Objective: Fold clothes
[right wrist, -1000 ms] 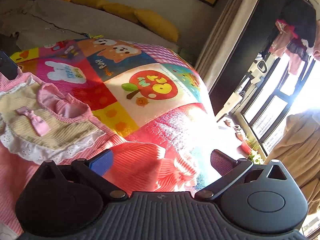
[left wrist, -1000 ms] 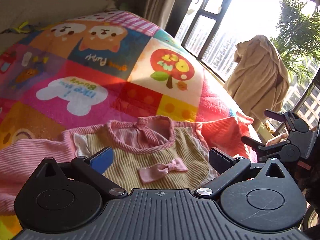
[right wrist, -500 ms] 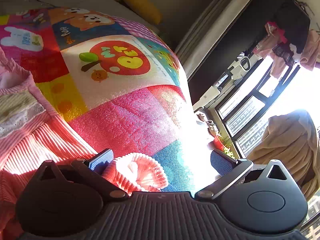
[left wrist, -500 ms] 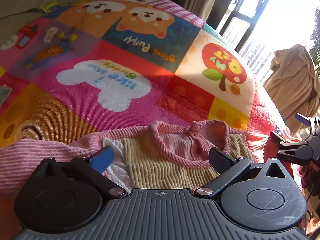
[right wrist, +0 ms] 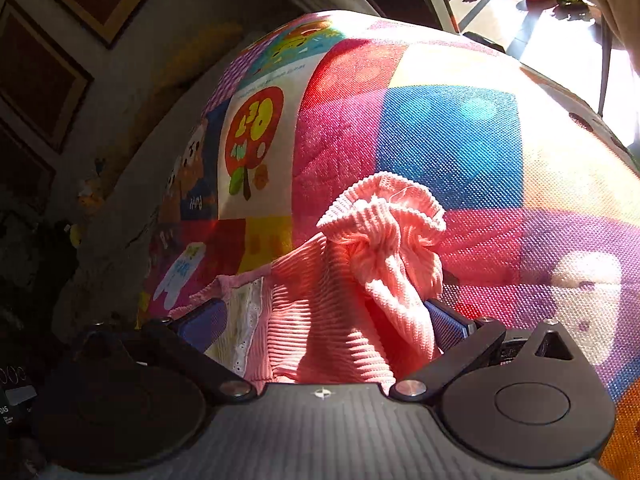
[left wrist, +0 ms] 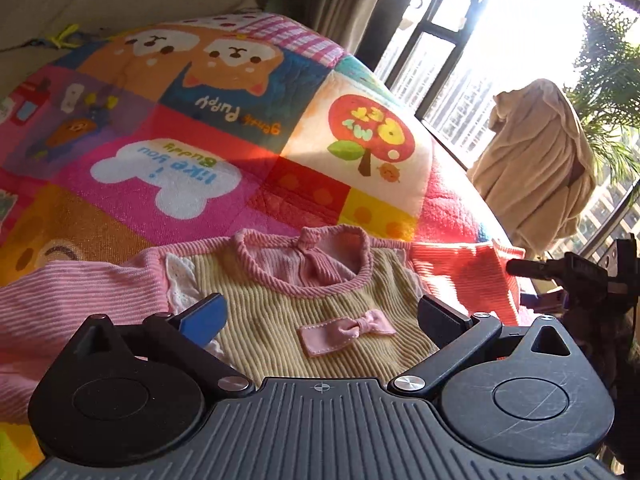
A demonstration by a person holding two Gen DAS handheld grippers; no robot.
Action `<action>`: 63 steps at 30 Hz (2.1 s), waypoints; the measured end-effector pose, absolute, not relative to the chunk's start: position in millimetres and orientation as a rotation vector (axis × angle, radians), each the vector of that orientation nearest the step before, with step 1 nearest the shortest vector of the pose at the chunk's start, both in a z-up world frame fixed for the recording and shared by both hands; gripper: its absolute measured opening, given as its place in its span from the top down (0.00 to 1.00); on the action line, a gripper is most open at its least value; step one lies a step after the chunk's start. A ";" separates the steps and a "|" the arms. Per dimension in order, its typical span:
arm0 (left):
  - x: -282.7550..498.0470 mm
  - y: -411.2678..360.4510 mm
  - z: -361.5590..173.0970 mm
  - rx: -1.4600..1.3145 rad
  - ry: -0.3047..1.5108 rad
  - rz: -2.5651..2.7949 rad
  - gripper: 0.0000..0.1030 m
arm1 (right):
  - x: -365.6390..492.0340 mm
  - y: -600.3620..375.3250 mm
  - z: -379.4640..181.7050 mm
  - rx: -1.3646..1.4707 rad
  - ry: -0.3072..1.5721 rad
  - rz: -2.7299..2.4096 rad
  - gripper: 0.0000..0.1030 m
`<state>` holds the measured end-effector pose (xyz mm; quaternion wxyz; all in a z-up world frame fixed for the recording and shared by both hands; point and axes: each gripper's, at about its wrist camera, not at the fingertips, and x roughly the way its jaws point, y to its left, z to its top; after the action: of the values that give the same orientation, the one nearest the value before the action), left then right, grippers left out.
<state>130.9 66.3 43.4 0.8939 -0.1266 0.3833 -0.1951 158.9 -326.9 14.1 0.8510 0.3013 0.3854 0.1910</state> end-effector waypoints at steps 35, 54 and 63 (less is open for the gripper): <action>71.8 68.6 62.1 -0.298 0.643 -0.402 0.00 | 80.1 -162.1 34.4 -0.374 0.485 0.564 0.00; -1.5 74.6 51.5 -0.281 0.786 -0.465 0.00 | 54.7 -180.3 21.4 -0.522 0.457 0.577 0.00; 32.6 49.1 19.2 -0.210 0.886 -0.346 0.25 | 39.0 -196.4 27.7 -0.553 0.423 0.534 0.00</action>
<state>32.6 49.1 19.2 0.8837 -0.1008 0.4259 -0.1662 39.0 -196.4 27.7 0.9052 -0.2679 0.2048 0.2586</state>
